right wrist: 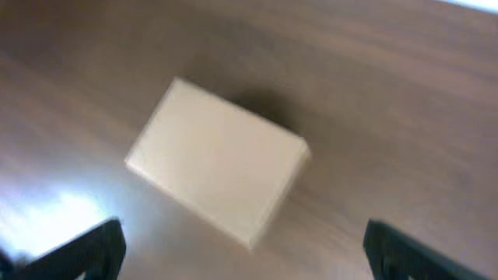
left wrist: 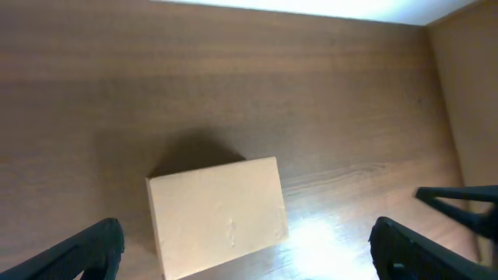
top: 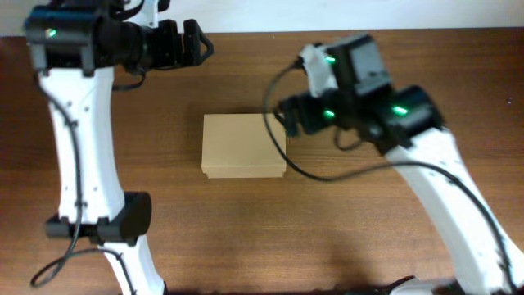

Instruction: Pack container

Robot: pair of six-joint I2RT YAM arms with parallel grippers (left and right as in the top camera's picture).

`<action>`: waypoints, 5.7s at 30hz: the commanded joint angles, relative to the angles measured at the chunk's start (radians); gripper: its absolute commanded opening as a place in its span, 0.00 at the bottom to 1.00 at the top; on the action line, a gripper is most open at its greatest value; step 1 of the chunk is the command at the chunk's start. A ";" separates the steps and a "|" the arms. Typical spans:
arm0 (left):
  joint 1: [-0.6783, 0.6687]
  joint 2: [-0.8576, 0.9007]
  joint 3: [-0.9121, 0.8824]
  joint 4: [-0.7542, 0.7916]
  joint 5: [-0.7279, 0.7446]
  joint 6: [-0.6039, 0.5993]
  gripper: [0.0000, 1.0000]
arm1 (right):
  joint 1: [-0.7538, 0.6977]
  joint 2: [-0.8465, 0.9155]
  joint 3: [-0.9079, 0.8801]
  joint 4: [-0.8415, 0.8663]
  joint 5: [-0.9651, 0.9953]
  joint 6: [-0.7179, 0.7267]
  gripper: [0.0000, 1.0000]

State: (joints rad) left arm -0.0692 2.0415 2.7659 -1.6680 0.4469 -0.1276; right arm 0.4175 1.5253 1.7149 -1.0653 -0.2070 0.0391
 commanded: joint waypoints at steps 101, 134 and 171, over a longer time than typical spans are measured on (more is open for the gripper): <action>0.038 -2.036 -2.475 0.917 -0.603 0.204 1.00 | -0.119 -1.070 -0.495 -0.113 0.038 -0.267 0.99; 0.030 -2.036 -2.575 0.916 -0.601 0.204 1.00 | -0.119 -1.070 -0.495 -0.113 0.038 -0.267 0.99; 0.030 -2.036 -2.575 0.917 -0.601 0.204 0.99 | -0.336 -1.466 -1.426 0.334 0.115 -0.136 0.99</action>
State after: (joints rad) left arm -0.0334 0.0162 0.1982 -0.7532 -0.1612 0.0608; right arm 0.1043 0.0795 0.3256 -0.7540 -0.1116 -0.1669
